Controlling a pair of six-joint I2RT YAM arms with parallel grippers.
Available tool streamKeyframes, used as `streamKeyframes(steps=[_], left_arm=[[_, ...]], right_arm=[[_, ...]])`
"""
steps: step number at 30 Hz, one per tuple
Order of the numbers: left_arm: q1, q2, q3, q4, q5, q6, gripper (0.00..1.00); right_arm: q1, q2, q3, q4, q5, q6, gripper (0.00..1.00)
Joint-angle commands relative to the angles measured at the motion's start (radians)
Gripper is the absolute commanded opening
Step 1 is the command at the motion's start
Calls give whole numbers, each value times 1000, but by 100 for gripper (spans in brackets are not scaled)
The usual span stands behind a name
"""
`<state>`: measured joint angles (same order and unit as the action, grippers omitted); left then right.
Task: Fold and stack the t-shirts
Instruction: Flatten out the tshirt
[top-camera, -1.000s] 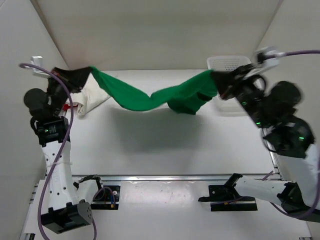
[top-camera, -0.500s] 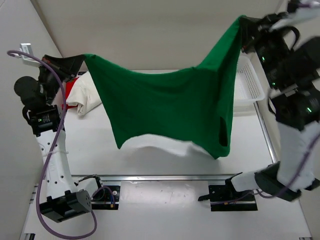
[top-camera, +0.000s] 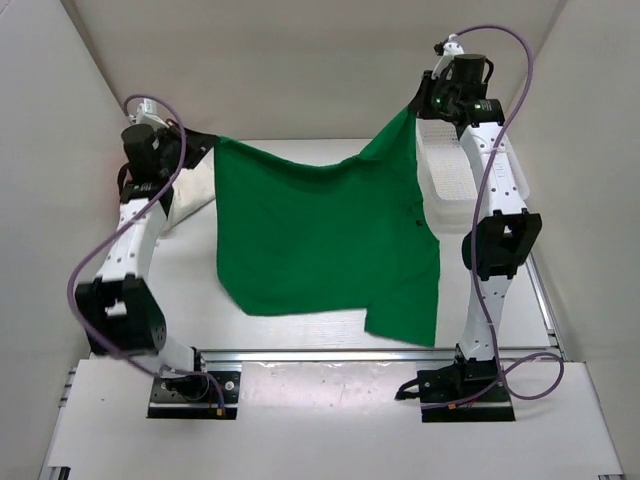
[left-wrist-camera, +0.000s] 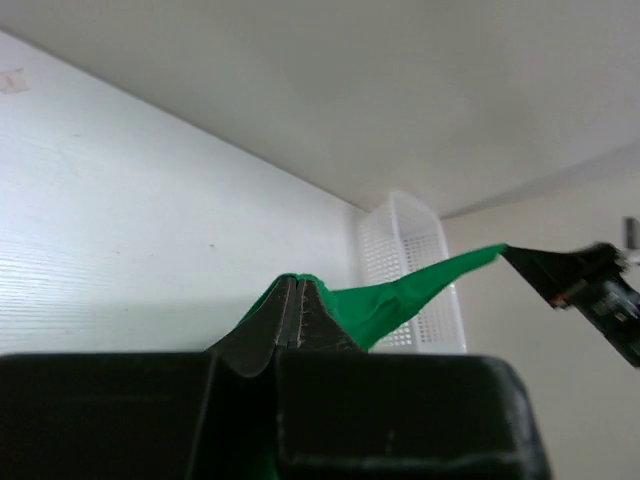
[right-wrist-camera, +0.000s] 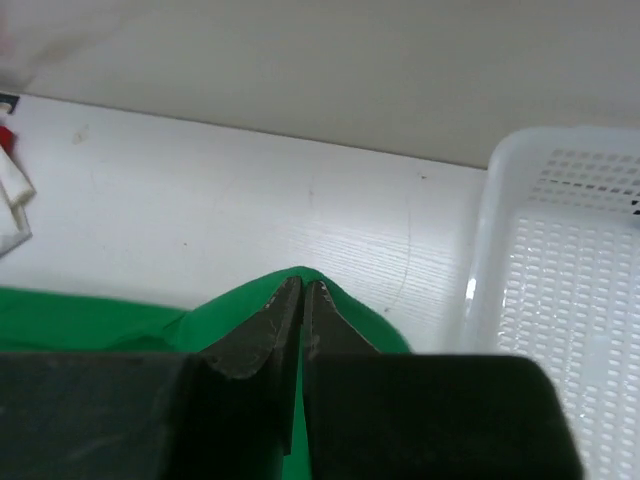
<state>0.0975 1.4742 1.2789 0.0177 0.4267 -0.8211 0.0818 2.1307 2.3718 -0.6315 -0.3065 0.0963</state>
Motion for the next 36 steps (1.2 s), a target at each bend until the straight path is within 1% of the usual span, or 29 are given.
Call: streamKeyframes(steps=[1, 4, 7, 11, 12, 14, 15, 17, 18, 19, 20, 21, 22, 23, 24, 25, 26, 27, 28, 29, 31, 32, 34, 35, 36], left_arm=[[-5, 70, 166, 31, -16, -3, 0], [13, 84, 272, 22, -6, -12, 0], [54, 68, 341, 34, 9, -56, 0], [96, 32, 361, 47, 26, -67, 0], [108, 22, 356, 44, 36, -58, 0], [129, -12, 320, 89, 50, -85, 0], [139, -40, 277, 96, 56, -82, 0], [154, -104, 136, 109, 52, -58, 0], [153, -162, 85, 123, 43, -47, 0], [156, -220, -28, 161, 35, -49, 0], [168, -254, -126, 186, 34, -38, 0], [165, -293, -172, 188, 27, -21, 0], [156, -334, -249, 188, 12, 5, 0], [156, -375, -336, 183, -2, 16, 0], [159, -399, -422, 185, -2, 32, 0], [153, -434, -470, 194, 4, 42, 0], [166, -468, -557, 203, 7, 40, 0], [160, -483, -635, 193, 1, 59, 0], [168, -511, -670, 186, 6, 62, 0], [191, -543, -743, 192, 1, 72, 0], [186, -592, -866, 185, -3, 74, 0], [186, -604, -894, 176, -5, 76, 0], [179, -653, -972, 147, 12, 92, 0], [180, -664, -989, 113, 7, 109, 0], [177, -692, -1025, 101, 4, 120, 0]], right_arm=[[-8, -106, 151, 177, -34, 74, 0], [-1, -159, 161, 255, -5, 98, 0], [-16, -237, 158, 332, -19, 120, 0], [-22, -294, 132, 328, -57, 129, 0], [-24, -304, 109, 337, -77, 135, 0], [-30, -325, 93, 320, -112, 148, 0], [-19, -340, 81, 270, -109, 126, 0], [33, -388, 2, 181, -59, 73, 0], [51, -450, -135, 197, -52, 53, 0], [80, -542, -337, 255, -24, 43, 0], [107, -642, -556, 353, -10, 37, 0], [113, -679, -645, 390, 4, 39, 0], [111, -743, -780, 429, -18, 60, 1], [110, -787, -892, 431, -31, 66, 0], [116, -829, -943, 431, -29, 81, 0], [116, -847, -1050, 441, -26, 79, 0], [119, -886, -1154, 443, -20, 91, 0], [118, -908, -1199, 434, -23, 114, 0], [118, -954, -1280, 429, -28, 129, 0], [121, -1001, -1377, 440, -40, 138, 0], [156, -1104, -1540, 434, -20, 170, 0], [165, -1117, -1572, 418, -13, 171, 0], [187, -1199, -1684, 347, 3, 198, 0], [188, -1227, -1713, 330, 9, 207, 0], [187, -1279, -1761, 281, -14, 227, 0]])
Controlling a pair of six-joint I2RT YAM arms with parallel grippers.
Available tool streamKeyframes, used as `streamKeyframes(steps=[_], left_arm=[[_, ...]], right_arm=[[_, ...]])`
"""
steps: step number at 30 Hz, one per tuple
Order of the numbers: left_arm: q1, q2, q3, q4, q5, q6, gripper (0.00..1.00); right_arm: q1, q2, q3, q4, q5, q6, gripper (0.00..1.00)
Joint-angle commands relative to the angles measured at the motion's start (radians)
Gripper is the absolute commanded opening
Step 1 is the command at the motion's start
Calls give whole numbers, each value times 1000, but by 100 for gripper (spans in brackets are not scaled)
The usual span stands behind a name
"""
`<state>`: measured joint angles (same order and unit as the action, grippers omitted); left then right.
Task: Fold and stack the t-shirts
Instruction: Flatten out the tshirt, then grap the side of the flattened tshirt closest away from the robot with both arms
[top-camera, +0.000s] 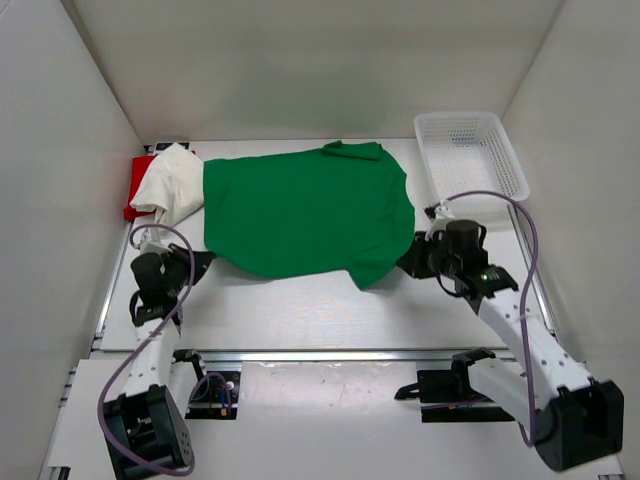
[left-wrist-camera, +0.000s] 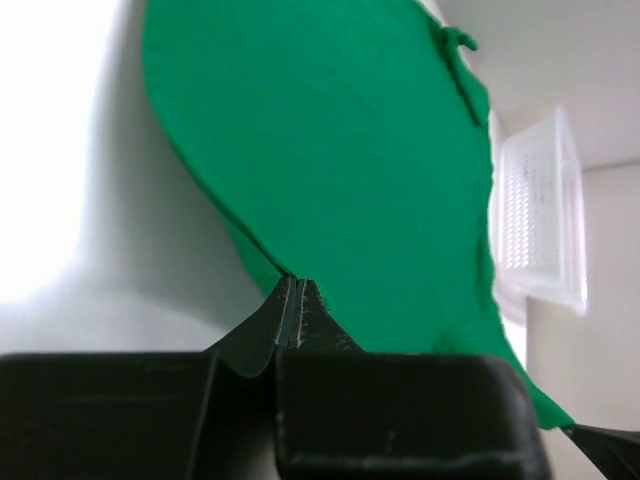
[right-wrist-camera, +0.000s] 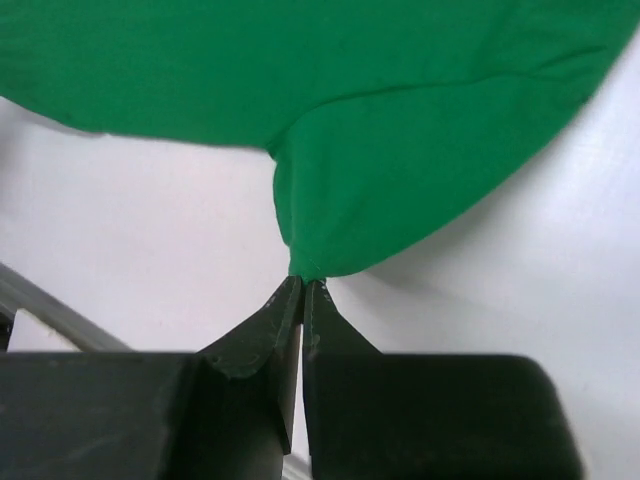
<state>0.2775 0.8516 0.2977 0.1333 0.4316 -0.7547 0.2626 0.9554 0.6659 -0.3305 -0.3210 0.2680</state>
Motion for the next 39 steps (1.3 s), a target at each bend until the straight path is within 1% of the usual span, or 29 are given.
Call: streamKeyframes(steps=[1, 2, 3, 4, 5, 6, 8, 9, 10, 12, 13, 15, 16, 17, 19, 21, 22, 24, 25, 26, 27, 28, 29, 31, 33, 36, 39], left_arm=[[20, -103, -80, -30, 24, 57, 0], [29, -111, -107, -75, 33, 73, 0], [46, -147, -120, -84, 47, 78, 0], [73, -175, -135, -128, 80, 86, 0], [98, -189, -140, -182, 93, 106, 0], [98, -218, -140, -208, 120, 115, 0], [89, -238, -83, -320, 122, 164, 0], [83, -241, -69, -349, 118, 187, 0], [72, -246, -33, -382, 101, 201, 0], [57, -240, 9, -434, 72, 224, 0], [55, -229, 27, -440, 67, 227, 0], [54, -204, 37, -411, 73, 210, 0], [66, -189, 34, -402, 99, 189, 0], [77, -171, 28, -368, 125, 174, 0], [83, -152, 14, -315, 112, 135, 0], [118, -120, 4, -256, 113, 103, 0], [115, -99, 6, -235, 128, 85, 0], [117, -45, -8, -187, 101, 60, 0], [123, -33, -18, -151, 98, 40, 0], [121, -13, -28, -147, 99, 10, 0], [121, 10, -35, -86, 84, -1, 0], [120, 20, -42, -60, 75, -27, 0], [123, 35, -42, -41, 76, -50, 0], [124, 78, -32, 0, 44, -71, 0], [105, 108, -23, 21, 32, -87, 0], [72, 147, -16, 60, -25, -118, 0], [52, 182, 1, 98, -50, -146, 0]], right_arm=[[0, -154, -95, -62, -12, 81, 0], [-2, -182, -113, -108, -21, 112, 0], [-5, -257, -141, -125, -39, 129, 0], [3, -323, -161, -169, -58, 164, 0], [7, -389, -169, -209, -58, 192, 0], [13, -421, -178, -249, -43, 203, 0], [67, -518, -151, -338, 17, 270, 0], [85, -535, -134, -358, 37, 289, 0], [124, -562, -117, -399, 90, 324, 0], [199, -580, -95, -449, 161, 352, 0], [217, -574, -92, -470, 195, 364, 0], [272, -538, -100, -470, 250, 382, 0], [288, -520, -107, -453, 282, 384, 0], [296, -488, -115, -432, 299, 381, 0], [265, -449, -126, -381, 278, 358, 0], [148, -393, -149, -314, 226, 286, 0], [104, -376, -155, -291, 161, 265, 0], [-102, -324, -178, -202, -23, 194, 0], [-191, -299, -184, -150, -62, 172, 0], [-233, -282, -199, -122, -117, 168, 0], [-261, -233, -186, -89, -154, 152, 0], [-278, -183, -178, -61, -153, 142, 0], [-267, -156, -152, -48, -104, 142, 0], [-188, -55, -85, -6, -29, 140, 0], [-160, 18, -51, 56, 3, 158, 0], [-142, 141, 4, 125, 25, 177, 0], [-129, 256, 87, 151, 43, 169, 0]])
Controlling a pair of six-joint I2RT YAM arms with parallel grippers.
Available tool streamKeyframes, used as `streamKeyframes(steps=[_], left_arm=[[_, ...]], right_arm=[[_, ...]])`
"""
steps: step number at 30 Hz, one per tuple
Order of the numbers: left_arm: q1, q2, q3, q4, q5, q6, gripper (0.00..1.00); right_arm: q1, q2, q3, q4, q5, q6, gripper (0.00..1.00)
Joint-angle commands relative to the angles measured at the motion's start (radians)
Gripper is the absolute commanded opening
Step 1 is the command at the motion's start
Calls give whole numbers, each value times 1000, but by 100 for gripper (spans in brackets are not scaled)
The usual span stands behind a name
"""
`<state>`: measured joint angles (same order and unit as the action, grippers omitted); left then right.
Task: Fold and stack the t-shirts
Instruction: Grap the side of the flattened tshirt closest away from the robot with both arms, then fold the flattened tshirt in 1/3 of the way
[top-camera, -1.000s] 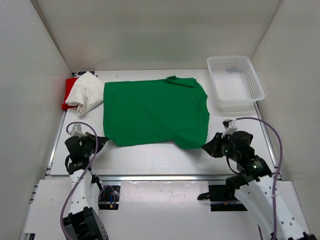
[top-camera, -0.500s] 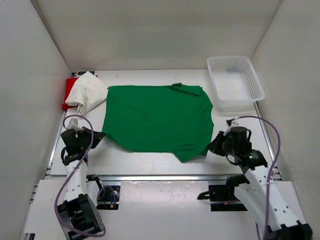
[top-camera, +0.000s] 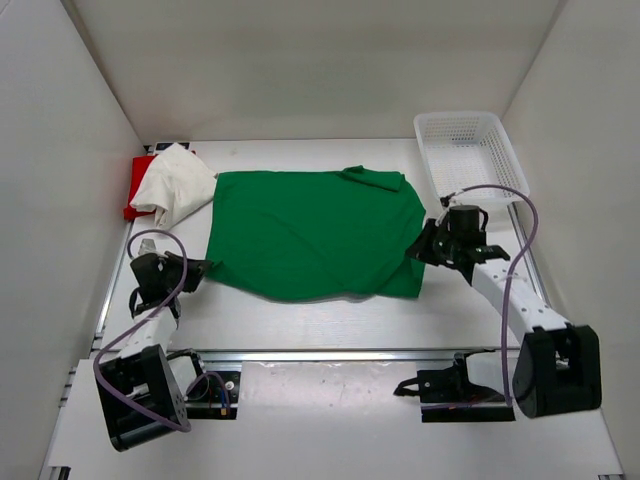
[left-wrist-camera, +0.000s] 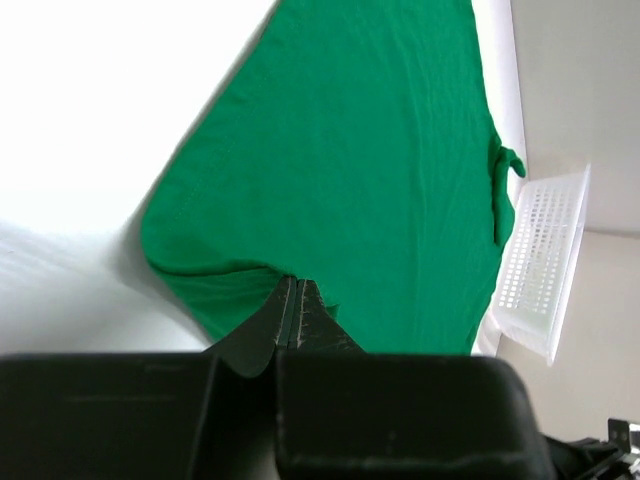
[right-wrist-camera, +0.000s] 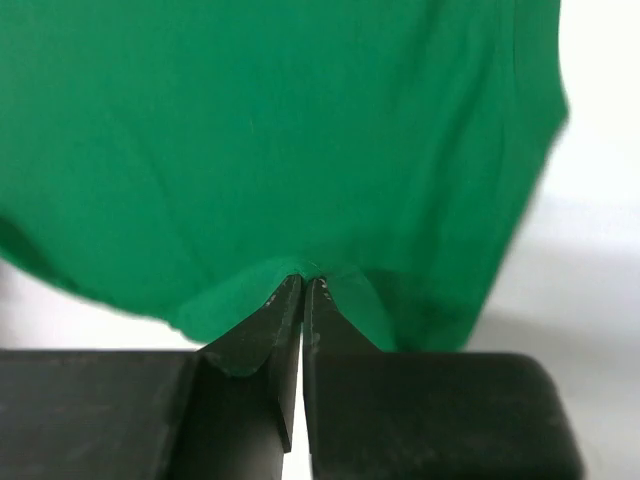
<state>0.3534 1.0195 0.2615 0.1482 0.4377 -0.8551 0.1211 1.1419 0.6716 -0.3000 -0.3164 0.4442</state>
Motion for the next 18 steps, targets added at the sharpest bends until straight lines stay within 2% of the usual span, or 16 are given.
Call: streamKeyframes(steps=[1, 6, 18], left_arm=[[-31, 27, 51, 86, -66, -47, 0], [-28, 79, 87, 114, -114, -59, 0], [-51, 298, 162, 165, -159, -70, 0]], right_arm=[[20, 97, 106, 127, 51, -6, 0], [11, 226, 193, 150, 71, -22, 0], [-26, 421, 330, 206, 80, -32, 0]])
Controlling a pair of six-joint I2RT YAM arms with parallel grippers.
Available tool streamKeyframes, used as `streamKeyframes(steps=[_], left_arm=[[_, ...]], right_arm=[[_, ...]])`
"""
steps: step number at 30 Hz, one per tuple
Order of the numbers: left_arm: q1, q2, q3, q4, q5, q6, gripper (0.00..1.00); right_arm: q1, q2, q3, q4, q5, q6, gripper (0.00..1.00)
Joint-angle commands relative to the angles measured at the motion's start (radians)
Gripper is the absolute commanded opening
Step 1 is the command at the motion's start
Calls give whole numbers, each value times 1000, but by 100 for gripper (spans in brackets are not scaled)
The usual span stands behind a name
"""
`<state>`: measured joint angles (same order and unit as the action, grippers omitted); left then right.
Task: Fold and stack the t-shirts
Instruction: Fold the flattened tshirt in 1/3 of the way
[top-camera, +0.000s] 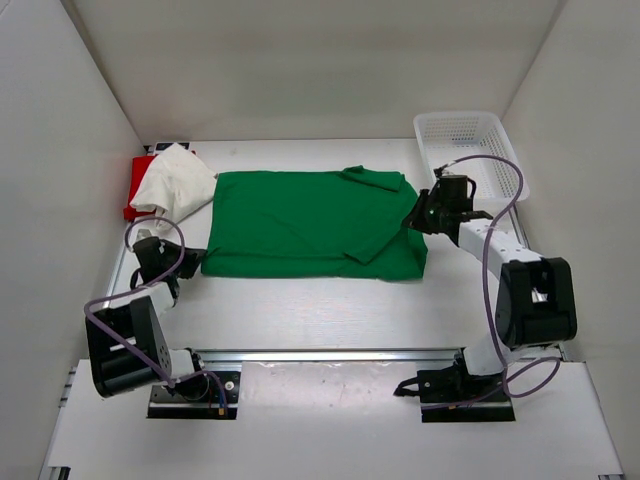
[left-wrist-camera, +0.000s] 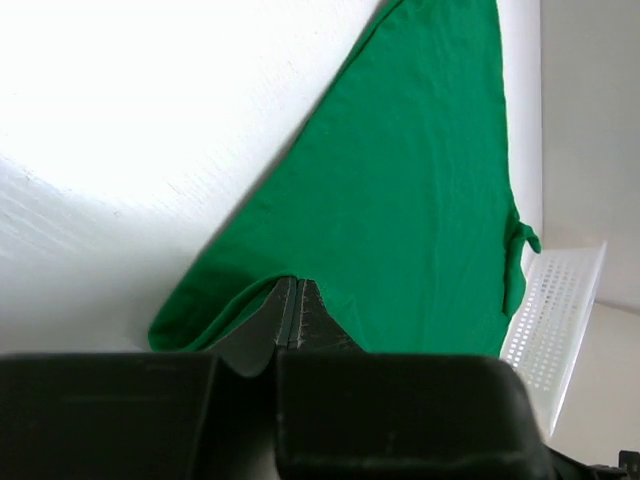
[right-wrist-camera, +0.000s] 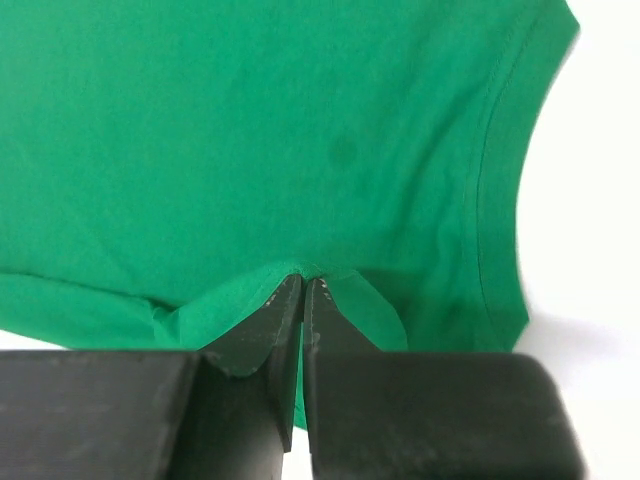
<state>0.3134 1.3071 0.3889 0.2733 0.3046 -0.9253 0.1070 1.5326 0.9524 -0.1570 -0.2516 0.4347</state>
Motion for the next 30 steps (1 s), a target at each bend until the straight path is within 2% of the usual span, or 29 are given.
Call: streamKeyframes(steps=[1, 7, 15, 24, 27, 28, 30], left_arm=[[-16, 15, 34, 40, -35, -7, 0], [-23, 44, 82, 24, -64, 11, 0], [-51, 164, 172, 18, -44, 34, 0], [-62, 265, 254, -28, -84, 45, 1], [-33, 281, 266, -23, -58, 40, 18], [-27, 274, 262, -22, -52, 36, 27], [-19, 245, 254, -31, -48, 43, 57]], right_arm=[[-15, 43, 52, 66, 18, -14, 0], [-21, 122, 88, 90, 34, -25, 0], [-16, 103, 76, 80, 92, -30, 0], [-26, 121, 85, 108, 49, -20, 0], [-23, 141, 114, 100, 45, -16, 0], [-20, 147, 115, 100, 43, -17, 1], [-18, 139, 123, 91, 38, -14, 9]])
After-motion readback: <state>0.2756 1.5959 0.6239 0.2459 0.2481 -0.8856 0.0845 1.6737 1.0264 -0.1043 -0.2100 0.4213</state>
